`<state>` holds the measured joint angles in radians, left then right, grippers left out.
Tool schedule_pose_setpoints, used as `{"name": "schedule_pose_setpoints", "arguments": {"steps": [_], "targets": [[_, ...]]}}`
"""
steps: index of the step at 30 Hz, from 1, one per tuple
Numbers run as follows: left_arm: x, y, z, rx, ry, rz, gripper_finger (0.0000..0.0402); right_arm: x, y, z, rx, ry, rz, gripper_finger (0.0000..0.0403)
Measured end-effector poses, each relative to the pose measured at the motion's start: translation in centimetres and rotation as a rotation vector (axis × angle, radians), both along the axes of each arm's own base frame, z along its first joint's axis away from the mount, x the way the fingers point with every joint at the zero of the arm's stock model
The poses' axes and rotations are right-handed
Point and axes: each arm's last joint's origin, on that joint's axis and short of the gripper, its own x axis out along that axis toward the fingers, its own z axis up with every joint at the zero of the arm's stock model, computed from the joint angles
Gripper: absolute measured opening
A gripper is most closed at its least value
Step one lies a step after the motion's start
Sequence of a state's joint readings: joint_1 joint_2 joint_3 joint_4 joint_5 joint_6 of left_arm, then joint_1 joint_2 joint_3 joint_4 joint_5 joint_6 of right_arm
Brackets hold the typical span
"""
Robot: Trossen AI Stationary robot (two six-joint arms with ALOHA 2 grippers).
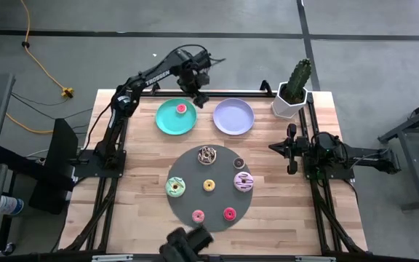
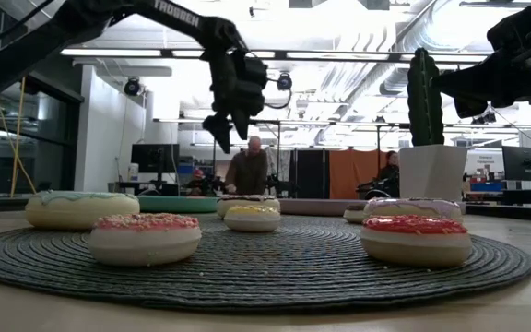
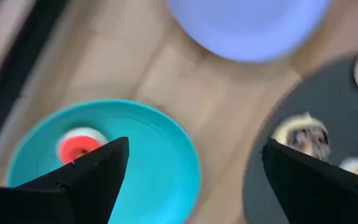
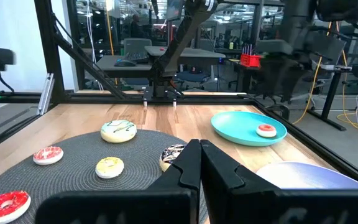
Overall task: Pick & Place donuts
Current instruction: Put the small yellow donut on the green plate
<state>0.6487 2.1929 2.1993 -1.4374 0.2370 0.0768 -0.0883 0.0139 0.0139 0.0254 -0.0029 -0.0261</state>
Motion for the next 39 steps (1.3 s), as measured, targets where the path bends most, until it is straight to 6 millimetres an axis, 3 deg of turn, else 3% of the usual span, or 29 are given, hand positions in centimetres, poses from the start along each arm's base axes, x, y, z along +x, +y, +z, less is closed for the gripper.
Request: {"name": "schedule_pose_setpoints", "arguments": {"steps": [8,12,22,32,39], "targets": [[2.4,-5.1,0.3,-0.052,0.076,-0.015,0.0357,0.0,0.0,0.0,0.0,0.0,0.0,0.0],[3.7,-8.6,0.5,-0.081,0.12,0.05,0.0357,0.0,0.0,0.0,0.0,0.0,0.0,0.0],[6.4,-20.1,2.5,-0.047,0.109,0.279,0.0357,0.0,0.0,0.0,0.0,0.0,0.0,0.0],[5.8,-31.7,3.9,-0.003,0.051,0.507,0.0357,0.0,0.0,0.0,0.0,0.0,0.0,0.0],[4.9,-35.9,3.1,0.065,0.034,0.573,0.0357,0.0,0.0,0.0,0.0,0.0,0.0,0.0]]}}
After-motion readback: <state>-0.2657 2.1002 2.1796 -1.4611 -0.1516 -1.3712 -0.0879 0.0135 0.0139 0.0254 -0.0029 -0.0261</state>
